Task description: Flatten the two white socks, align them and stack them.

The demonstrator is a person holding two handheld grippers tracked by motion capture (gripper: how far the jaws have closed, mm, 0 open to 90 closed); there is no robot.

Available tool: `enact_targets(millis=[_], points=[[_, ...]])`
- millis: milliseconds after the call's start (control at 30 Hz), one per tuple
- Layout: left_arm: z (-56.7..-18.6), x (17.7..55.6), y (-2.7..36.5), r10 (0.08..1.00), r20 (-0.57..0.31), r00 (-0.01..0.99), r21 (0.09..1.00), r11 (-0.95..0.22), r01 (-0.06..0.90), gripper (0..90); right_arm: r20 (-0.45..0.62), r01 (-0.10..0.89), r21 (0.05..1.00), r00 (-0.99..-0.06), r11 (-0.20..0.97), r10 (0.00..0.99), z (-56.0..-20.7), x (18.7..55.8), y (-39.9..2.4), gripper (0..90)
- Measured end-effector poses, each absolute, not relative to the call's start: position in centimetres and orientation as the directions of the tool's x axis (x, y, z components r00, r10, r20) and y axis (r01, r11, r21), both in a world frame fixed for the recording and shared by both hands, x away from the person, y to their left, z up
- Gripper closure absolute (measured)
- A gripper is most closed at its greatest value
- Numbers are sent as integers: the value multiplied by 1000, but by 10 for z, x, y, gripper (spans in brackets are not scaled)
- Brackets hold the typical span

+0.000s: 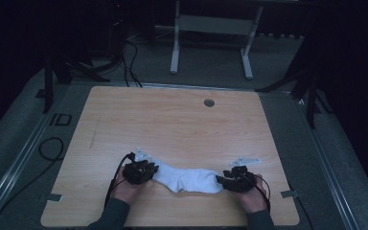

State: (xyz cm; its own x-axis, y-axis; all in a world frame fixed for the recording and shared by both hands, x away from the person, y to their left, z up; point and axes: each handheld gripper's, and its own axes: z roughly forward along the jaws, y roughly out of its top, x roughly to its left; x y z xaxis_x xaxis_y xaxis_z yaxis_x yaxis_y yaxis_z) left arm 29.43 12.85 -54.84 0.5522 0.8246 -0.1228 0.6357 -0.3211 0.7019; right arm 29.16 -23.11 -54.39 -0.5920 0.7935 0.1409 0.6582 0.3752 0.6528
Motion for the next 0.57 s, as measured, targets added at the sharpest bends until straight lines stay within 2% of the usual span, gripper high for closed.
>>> enact_targets(millis=[167, 567], points=[[-543, 292, 134, 818, -137, 558, 743, -288, 605, 715, 133, 624, 702, -588, 343, 798, -535, 290, -235, 520], [-540, 294, 146, 844, -146, 515, 762, -236, 602, 683, 153, 644, 698, -562, 313, 813, -540, 293, -241, 502]])
